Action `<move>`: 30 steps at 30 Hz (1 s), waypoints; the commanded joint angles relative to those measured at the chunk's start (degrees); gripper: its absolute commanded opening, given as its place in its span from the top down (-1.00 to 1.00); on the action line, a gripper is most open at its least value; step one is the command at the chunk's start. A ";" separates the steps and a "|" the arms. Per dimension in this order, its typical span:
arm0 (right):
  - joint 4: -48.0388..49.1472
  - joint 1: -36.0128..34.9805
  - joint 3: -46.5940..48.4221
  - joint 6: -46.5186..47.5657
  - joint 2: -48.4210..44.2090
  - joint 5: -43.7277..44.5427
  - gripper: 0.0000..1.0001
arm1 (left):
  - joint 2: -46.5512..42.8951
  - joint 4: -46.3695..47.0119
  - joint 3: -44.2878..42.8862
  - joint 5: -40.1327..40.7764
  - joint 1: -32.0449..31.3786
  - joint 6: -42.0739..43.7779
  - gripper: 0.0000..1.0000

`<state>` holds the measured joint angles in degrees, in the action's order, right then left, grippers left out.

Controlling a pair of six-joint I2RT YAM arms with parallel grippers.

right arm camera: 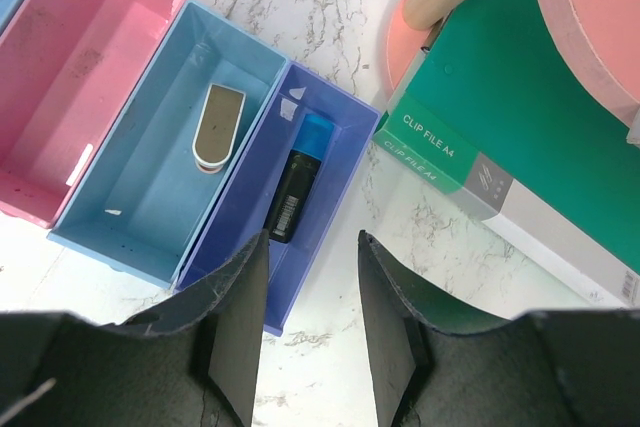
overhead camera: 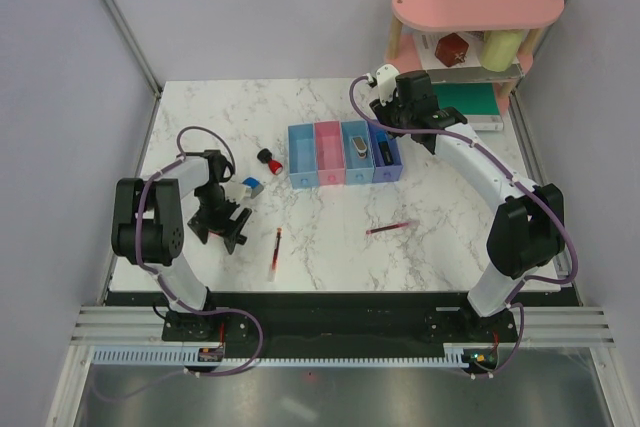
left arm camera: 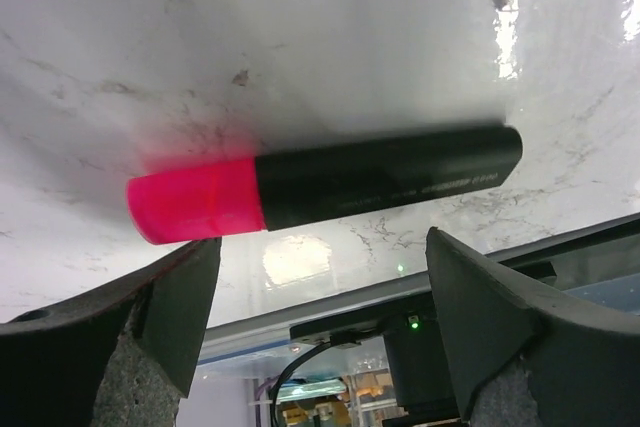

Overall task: Sort the stationery into containers
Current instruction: Move the pen to the center of the board.

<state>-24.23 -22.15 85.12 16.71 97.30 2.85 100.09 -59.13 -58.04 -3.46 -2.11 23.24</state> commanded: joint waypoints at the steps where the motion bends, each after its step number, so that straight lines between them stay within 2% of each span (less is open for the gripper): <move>1: 0.59 0.00 2.50 -0.80 -0.35 -0.74 0.04 | 0.10 5.08 0.21 2.23 -0.09 0.66 -0.82; 17: 0.23 0.00 3.65 -1.42 0.18 -0.74 0.04 | 0.80 7.45 -2.34 -3.13 -3.77 -2.24 -0.83; 30: -0.12 0.09 3.12 -2.12 -0.35 -1.18 0.04 | 3.26 15.98 -3.04 -0.14 -8.44 -3.20 -0.85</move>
<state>-24.47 -22.15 86.32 15.84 97.56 2.37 100.90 -54.72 -59.48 -0.64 -9.15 20.93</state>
